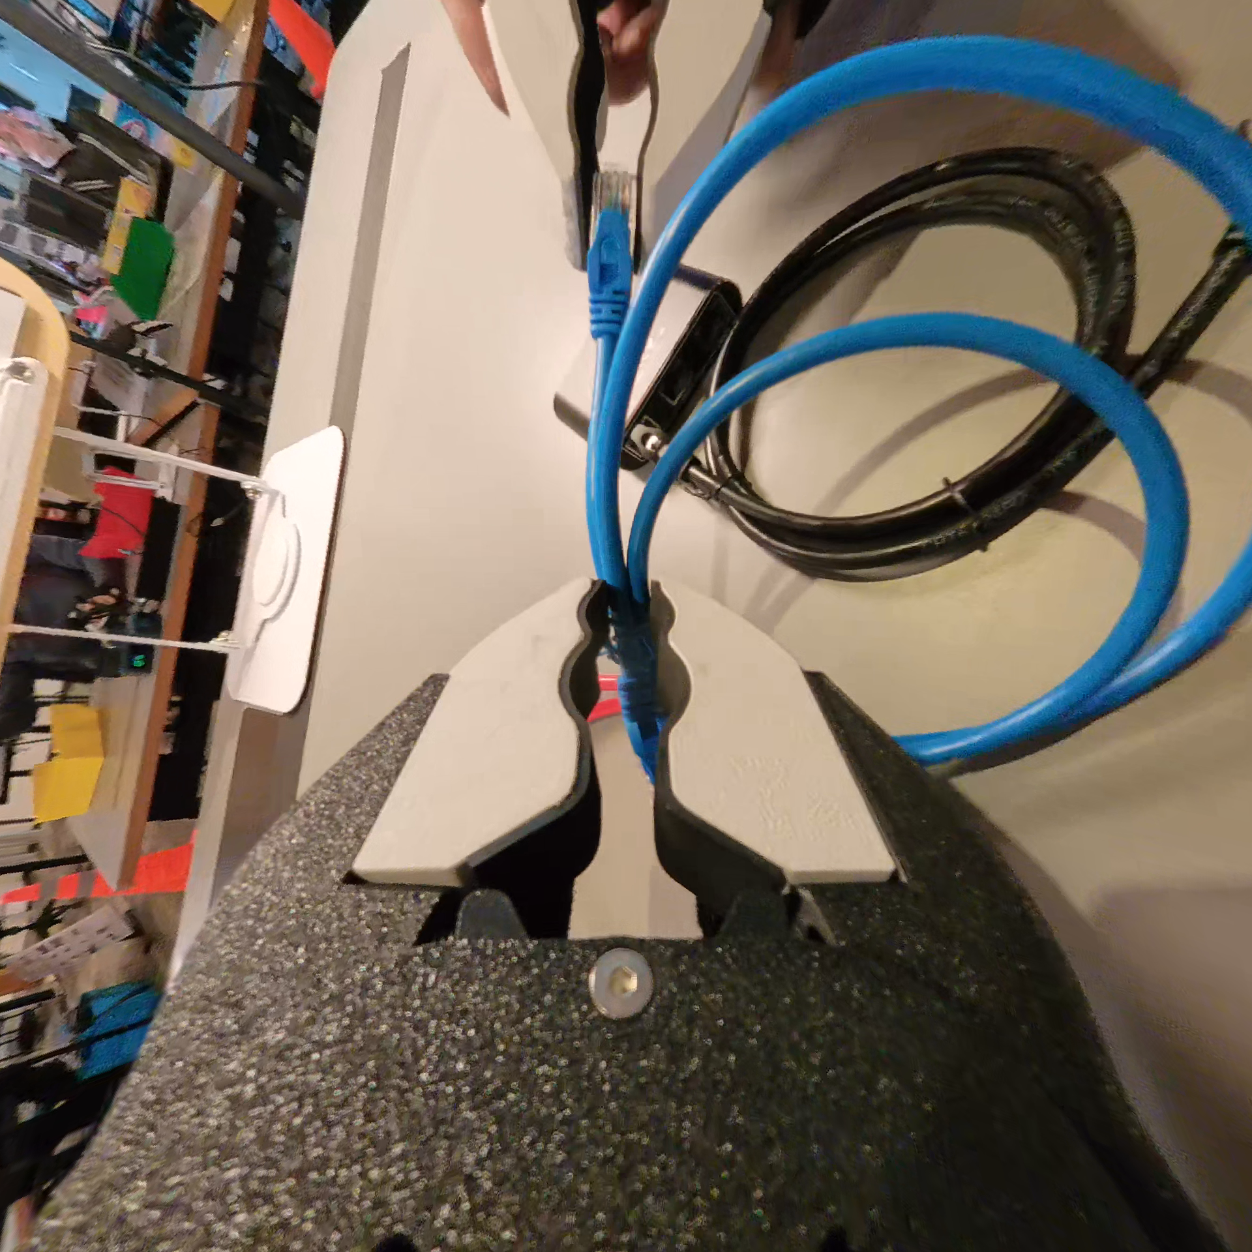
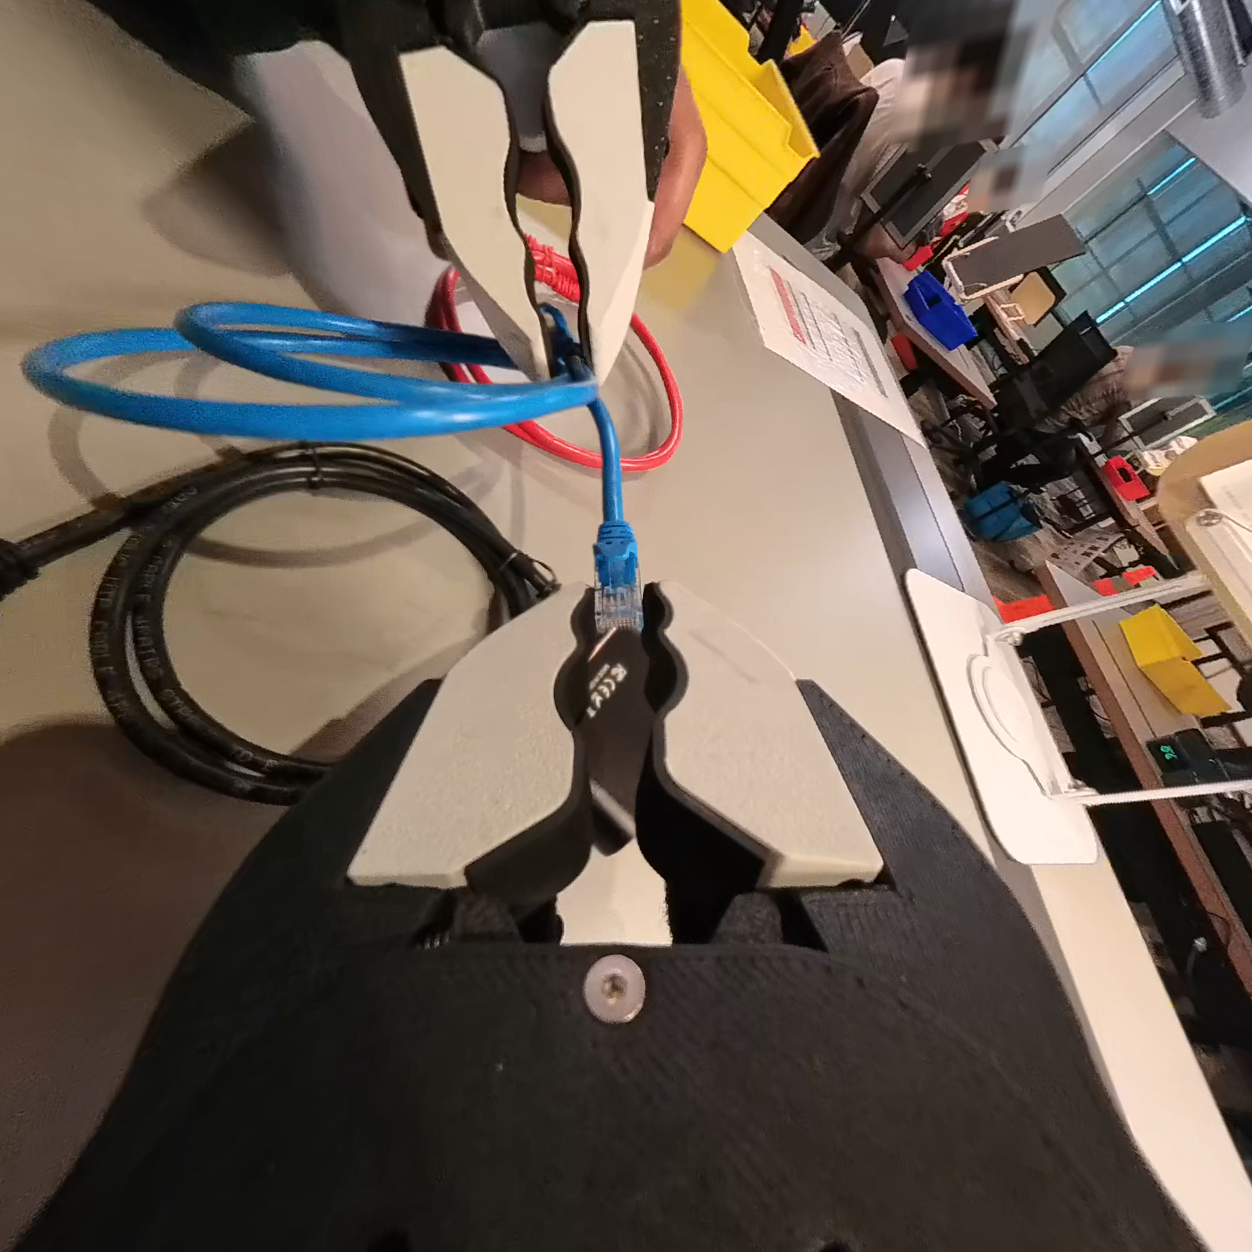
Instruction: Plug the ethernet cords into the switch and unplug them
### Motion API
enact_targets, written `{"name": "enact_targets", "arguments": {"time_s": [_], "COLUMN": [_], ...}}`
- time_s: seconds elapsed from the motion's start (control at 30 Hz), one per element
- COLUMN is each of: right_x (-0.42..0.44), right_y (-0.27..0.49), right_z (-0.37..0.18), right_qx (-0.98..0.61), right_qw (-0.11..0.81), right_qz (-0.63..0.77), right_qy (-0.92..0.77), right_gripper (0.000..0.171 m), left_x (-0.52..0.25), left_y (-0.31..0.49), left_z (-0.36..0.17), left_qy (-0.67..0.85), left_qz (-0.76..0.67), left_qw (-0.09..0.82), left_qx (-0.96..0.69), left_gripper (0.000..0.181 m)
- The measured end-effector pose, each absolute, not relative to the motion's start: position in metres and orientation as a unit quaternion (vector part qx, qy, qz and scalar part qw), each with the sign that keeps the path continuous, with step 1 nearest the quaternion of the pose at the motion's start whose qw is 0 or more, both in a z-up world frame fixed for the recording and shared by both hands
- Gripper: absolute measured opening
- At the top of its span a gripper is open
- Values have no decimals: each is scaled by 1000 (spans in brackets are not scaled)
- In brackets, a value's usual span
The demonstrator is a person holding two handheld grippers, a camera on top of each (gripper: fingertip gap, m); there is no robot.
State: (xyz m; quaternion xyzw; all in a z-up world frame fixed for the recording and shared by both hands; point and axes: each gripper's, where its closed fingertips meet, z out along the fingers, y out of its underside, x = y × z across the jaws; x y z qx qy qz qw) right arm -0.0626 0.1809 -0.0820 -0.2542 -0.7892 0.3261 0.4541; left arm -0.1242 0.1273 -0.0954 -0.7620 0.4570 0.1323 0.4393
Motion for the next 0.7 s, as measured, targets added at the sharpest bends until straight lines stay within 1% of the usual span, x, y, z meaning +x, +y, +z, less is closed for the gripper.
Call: {"name": "enact_targets", "arguments": {"time_s": [0.03, 0.27, 0.33, 0.47, 0.57, 0.7], "right_x": [-63, -64, -65, -66, -67, -65], "right_y": [180, 173, 170, 160, 153, 153], "right_z": [-83, -87, -88, -90, -89, -87], "right_qx": [-254, -253, -254, -244, -235, -236], "right_qw": [452, 439, 435, 430, 432, 436], "right_qz": [329, 338, 341, 343, 341, 337], "right_qy": [-789, -793, -794, -799, -801, -800], "right_gripper": [12, 12, 12, 12, 12, 12], "left_x": [-124, -129, -132, -128, -110, -86], "left_y": [126, 118, 125, 151, 170, 175], "left_z": [-94, -57, -48, -45, -49, -77], "left_qy": [455, 387, 361, 315, 297, 322], "left_qz": [121, -7, -22, -28, -61, -94], "left_qw": [442, 510, 533, 549, 540, 481], "left_qx": [-763, -768, -765, -774, -785, -810], "left_gripper": [13, 17, 16, 18, 18, 10]}}
